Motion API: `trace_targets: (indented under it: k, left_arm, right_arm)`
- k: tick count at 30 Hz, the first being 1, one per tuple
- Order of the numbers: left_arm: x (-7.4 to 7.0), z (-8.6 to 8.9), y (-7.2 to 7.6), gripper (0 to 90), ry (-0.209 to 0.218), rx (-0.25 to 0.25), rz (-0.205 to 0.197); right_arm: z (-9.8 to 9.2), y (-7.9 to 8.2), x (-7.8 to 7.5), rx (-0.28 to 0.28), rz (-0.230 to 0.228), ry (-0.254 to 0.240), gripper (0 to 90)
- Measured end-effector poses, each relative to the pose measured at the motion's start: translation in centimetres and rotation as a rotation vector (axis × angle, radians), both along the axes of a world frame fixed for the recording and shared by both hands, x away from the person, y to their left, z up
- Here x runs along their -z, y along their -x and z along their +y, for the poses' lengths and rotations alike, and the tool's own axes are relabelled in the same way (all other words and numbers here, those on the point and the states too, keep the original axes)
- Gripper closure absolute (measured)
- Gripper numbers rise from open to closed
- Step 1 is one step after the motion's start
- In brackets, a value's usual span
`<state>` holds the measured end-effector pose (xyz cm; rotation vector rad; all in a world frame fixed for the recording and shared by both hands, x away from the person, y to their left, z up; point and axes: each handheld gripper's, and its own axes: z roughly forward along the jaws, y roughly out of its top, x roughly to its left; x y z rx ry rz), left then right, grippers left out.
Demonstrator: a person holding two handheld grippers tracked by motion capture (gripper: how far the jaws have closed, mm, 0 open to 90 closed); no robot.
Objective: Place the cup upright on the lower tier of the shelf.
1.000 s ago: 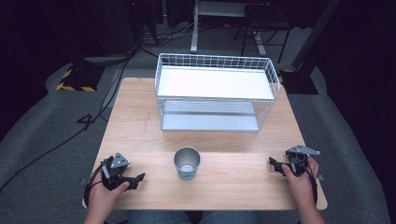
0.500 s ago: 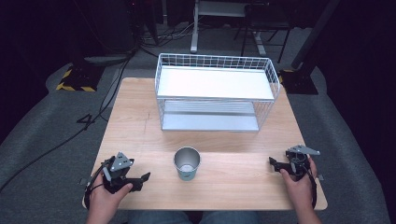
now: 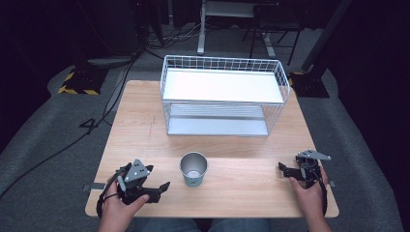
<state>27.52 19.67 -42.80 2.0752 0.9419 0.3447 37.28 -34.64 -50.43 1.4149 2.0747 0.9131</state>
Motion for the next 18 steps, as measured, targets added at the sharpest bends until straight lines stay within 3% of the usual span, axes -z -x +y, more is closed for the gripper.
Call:
trace_targets:
  k: [6,12,15,18]
  left_arm:
    - [0.1,-1.1,0.0,18.6,0.011,0.026,-0.011]
    - [0.8,-2.5,-0.2,17.5,0.055,0.054,-0.01]
    - [1.4,-3.4,-0.5,17.5,0.096,0.056,0.019]
    - [1.9,-4.1,-0.7,17.5,0.104,0.047,0.027]
  right_arm:
    - [0.0,0.0,0.0,0.0,0.0,0.0,18.2]
    - [0.0,0.0,0.0,0.0,0.0,0.0,18.2]
    - [0.0,0.0,0.0,-0.001,0.0,0.0,18.2]
    - [0.0,0.0,0.0,0.0,0.0,0.0,18.2]
